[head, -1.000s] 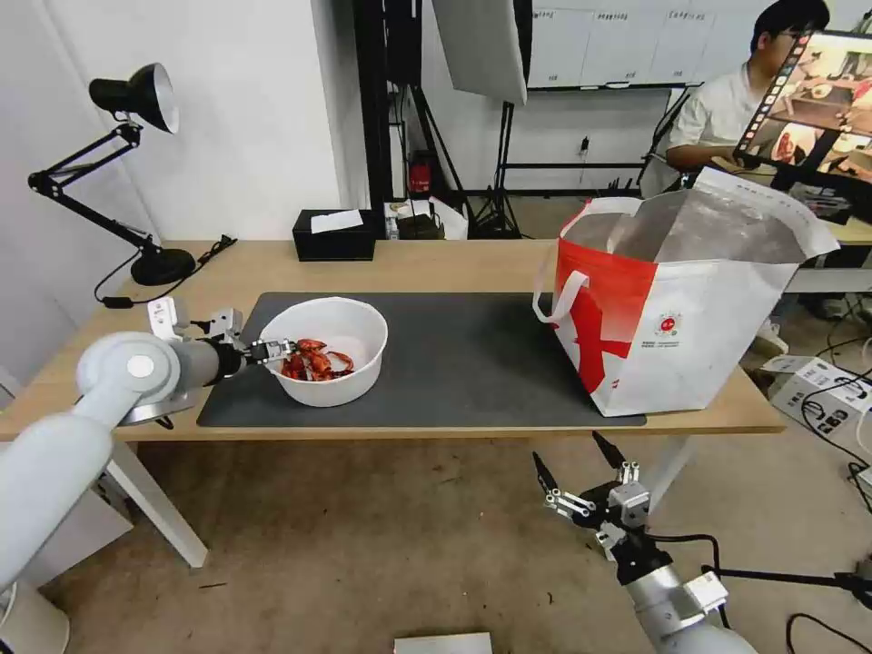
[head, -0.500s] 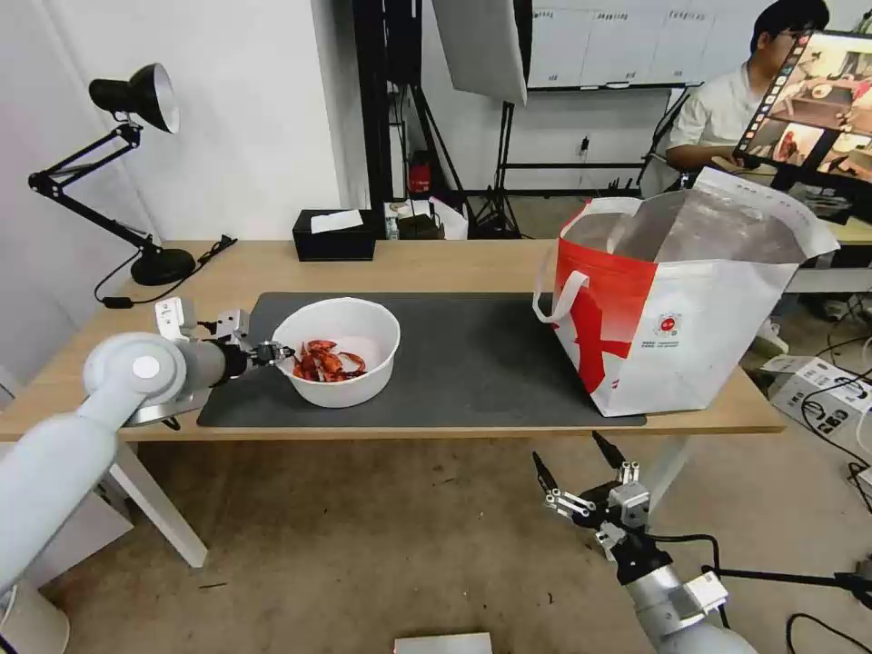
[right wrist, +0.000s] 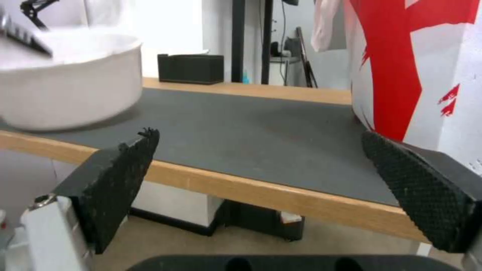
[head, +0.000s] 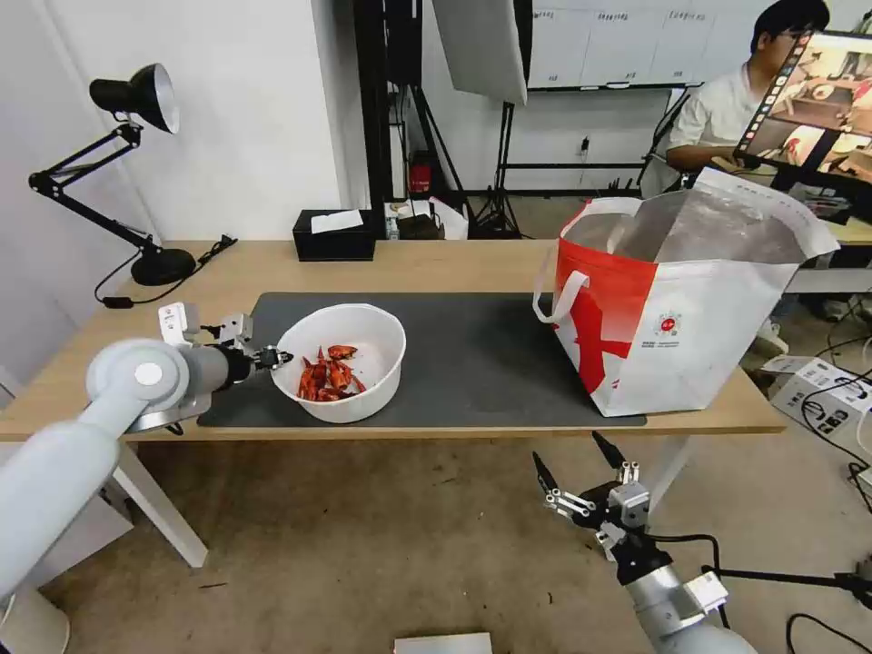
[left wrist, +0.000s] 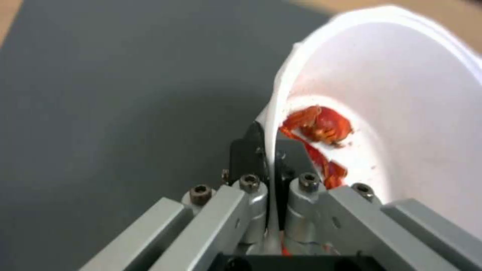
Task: Pick up the trash from the table and place it into the takeout bag.
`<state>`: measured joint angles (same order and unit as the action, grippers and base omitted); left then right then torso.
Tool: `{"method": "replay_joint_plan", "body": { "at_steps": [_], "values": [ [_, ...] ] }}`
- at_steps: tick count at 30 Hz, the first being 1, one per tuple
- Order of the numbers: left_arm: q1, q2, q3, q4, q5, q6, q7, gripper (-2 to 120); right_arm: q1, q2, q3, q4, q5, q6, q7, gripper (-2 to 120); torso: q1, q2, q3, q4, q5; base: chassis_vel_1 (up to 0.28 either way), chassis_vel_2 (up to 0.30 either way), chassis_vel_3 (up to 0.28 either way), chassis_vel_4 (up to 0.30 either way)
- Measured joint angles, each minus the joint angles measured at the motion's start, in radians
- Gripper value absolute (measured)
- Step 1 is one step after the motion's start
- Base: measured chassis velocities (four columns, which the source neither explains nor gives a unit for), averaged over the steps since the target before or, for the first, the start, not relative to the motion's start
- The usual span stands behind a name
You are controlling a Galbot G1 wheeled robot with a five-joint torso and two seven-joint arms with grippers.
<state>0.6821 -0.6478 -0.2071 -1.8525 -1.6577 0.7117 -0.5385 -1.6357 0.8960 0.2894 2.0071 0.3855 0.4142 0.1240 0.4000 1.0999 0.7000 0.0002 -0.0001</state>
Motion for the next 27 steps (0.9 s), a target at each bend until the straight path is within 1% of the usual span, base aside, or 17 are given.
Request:
{"method": "replay_joint_plan", "body": {
  "at_steps": [1,4,5,6,9,10,11,13,14,17,19,21,22,23,25,26,27],
  "values": [
    [0.000,0.000,0.000,0.000,0.000,0.000,0.000,0,0.000,0.000,0.000,0.000,0.000,0.000,0.000,100,0.000,0.000,0.000,0.0000,0.0000,0.000,0.000,0.000,0.000],
    [-0.082,0.009,0.037,-0.056,-0.030,-0.023,-0.015,0,0.000,0.000,0.000,0.000,0.000,0.000,0.000,100,0.000,0.000,0.000,-0.0001,0.0002,0.000,0.000,0.000,0.000],
    [-0.138,0.009,0.069,-0.075,-0.043,-0.034,-0.021,0,0.000,0.000,0.000,0.000,0.000,0.000,0.000,100,0.000,0.000,0.000,-0.0002,0.0001,0.000,0.000,0.000,0.000],
    [-0.138,0.009,0.069,-0.075,-0.043,-0.034,-0.021,0,0.000,0.000,0.000,0.000,0.000,0.000,0.000,100,0.000,0.000,0.000,-0.0002,0.0001,0.000,0.000,0.000,0.000],
    [-0.304,-0.009,0.174,-0.089,-0.074,-0.062,-0.051,0,0.000,0.000,0.000,0.000,0.000,0.000,0.000,100,0.000,0.000,0.000,-0.0002,0.0004,0.000,0.000,0.000,0.000],
    [-0.304,-0.009,0.174,-0.089,-0.074,-0.062,-0.051,0,0.000,0.000,0.000,0.000,0.000,0.000,0.000,100,0.000,0.000,0.000,-0.0002,0.0004,0.000,0.000,0.000,0.000],
    [-0.354,-0.022,0.210,-0.084,-0.084,-0.069,-0.064,0,0.000,0.000,0.000,0.000,0.000,0.000,0.000,100,0.000,0.000,0.000,-0.0002,0.0002,0.000,0.000,0.000,0.000],
    [-0.449,-0.060,0.282,-0.058,-0.107,-0.077,-0.086,0,0.000,0.000,0.000,0.000,0.000,0.000,0.000,100,0.000,0.000,0.000,-0.0003,0.0005,0.000,0.000,0.000,0.000],
    [-0.449,-0.060,0.282,-0.058,-0.107,-0.077,-0.086,0,0.000,0.000,0.000,0.000,0.000,0.000,0.000,100,0.000,0.000,0.000,-0.0003,0.0005,0.000,0.000,0.000,0.000],
    [-0.581,-0.126,0.379,-0.001,-0.125,-0.083,-0.106,0,0.000,0.000,0.000,0.000,0.000,0.000,0.000,100,0.000,0.000,0.000,-0.0002,0.0002,0.000,0.000,0.000,0.000],
    [-0.607,-0.142,0.397,0.011,-0.128,-0.084,-0.108,0,0.000,0.000,0.000,0.000,0.000,0.000,0.000,100,0.000,0.000,0.000,-0.0002,0.0004,0.000,0.000,0.000,0.000],
    [-0.714,-0.214,0.461,0.069,-0.138,-0.091,-0.120,0,0.000,0.000,0.000,0.000,0.000,0.000,0.000,100,0.000,0.000,0.000,-0.0004,0.0004,0.000,0.000,0.000,0.000],
    [-0.714,-0.214,0.461,0.069,-0.138,-0.091,-0.120,0,0.000,0.000,0.000,0.000,0.000,0.000,0.000,100,0.000,0.000,0.000,-0.0004,0.0004,0.000,0.000,0.000,0.000],
    [-0.746,-0.237,0.480,0.089,-0.140,-0.094,-0.122,0,0.000,0.000,0.000,0.000,0.000,0.000,0.000,100,0.000,0.000,0.000,-0.0005,0.0006,0.000,0.000,0.000,0.000],
    [-0.831,-0.336,0.524,0.170,-0.144,-0.096,-0.128,0,0.000,0.000,0.000,0.000,0.000,0.000,0.000,100,0.000,0.000,0.000,-0.0003,0.0005,0.000,0.000,0.000,0.000],
    [-0.831,-0.336,0.524,0.170,-0.144,-0.096,-0.128,0,0.000,0.000,0.000,0.000,0.000,0.000,0.000,100,0.000,0.000,0.000,-0.0003,0.0005,0.000,0.000,0.000,0.000],
    [-0.855,-0.378,0.537,0.201,-0.143,-0.096,-0.130,0,0.000,0.000,0.000,0.000,0.000,0.000,0.000,100,0.000,0.000,0.000,-0.0003,0.0004,0.000,0.000,0.000,0.000]
  ]
}}
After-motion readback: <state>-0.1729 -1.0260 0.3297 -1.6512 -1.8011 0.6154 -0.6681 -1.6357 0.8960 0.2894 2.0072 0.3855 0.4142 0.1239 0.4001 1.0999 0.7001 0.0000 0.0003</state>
